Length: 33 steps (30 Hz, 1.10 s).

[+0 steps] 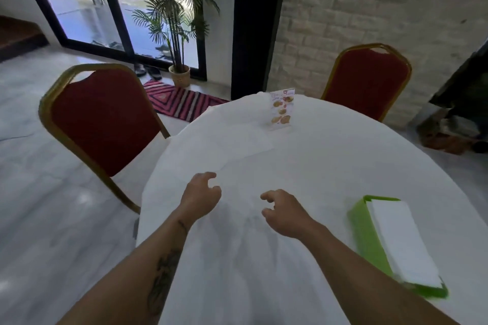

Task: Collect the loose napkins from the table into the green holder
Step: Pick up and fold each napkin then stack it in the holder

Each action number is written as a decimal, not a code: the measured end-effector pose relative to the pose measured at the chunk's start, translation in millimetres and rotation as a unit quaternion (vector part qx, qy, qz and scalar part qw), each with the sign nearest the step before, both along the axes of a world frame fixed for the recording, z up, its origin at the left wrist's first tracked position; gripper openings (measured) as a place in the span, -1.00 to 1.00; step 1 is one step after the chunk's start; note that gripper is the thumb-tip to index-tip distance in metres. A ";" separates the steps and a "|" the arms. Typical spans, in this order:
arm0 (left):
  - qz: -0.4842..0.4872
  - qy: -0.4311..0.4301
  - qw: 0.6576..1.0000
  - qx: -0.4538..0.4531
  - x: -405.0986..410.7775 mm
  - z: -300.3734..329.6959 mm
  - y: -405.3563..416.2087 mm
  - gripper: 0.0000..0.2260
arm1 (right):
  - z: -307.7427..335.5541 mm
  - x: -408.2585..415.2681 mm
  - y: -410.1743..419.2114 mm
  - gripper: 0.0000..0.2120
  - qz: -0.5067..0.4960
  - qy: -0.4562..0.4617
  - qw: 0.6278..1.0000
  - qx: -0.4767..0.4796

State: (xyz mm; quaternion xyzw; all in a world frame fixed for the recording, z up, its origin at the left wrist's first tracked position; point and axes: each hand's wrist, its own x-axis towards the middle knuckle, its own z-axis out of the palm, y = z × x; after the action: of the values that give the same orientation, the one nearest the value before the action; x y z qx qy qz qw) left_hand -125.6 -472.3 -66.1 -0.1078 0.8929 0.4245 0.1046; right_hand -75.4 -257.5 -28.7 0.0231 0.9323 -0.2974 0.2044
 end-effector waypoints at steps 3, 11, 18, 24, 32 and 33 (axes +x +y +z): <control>-0.056 -0.036 0.993 -0.097 -20.9 -15.8 -20.1 -0.43 | -2.3 -3.8 -8.9 -0.54 -0.012 -0.016 1.000 0.012; -0.194 -0.043 0.936 -0.290 -16.5 -57.8 -43.3 -0.41 | -14.1 4.2 3.2 -0.56 -0.057 -0.058 0.996 0.039; -0.198 0.001 0.933 -0.301 8.1 -64.6 -24.7 -0.43 | -21.7 8.4 8.2 -0.56 -0.077 -0.077 0.993 0.037; -0.153 0.018 0.946 -0.285 -10.0 -50.7 -33.4 -0.55 | -24.7 -1.2 -15.7 -0.54 -0.063 -0.065 0.996 0.013; -0.127 0.019 0.953 -0.275 -36.8 -52.0 -50.8 -0.59 | -36.3 -34.1 -60.1 -0.52 -0.055 -0.042 0.997 -0.027; -0.122 0.023 0.954 -0.271 -39.3 -53.7 -52.1 -0.61 | -37.8 -36.1 -62.3 -0.52 -0.055 -0.044 0.997 -0.027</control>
State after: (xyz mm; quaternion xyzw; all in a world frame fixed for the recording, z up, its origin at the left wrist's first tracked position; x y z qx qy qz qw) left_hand -164.9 -524.4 -119.9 -0.0129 0.9829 0.1525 0.1020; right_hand -111.4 -319.9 -66.5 0.0821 0.9114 -0.3321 0.2290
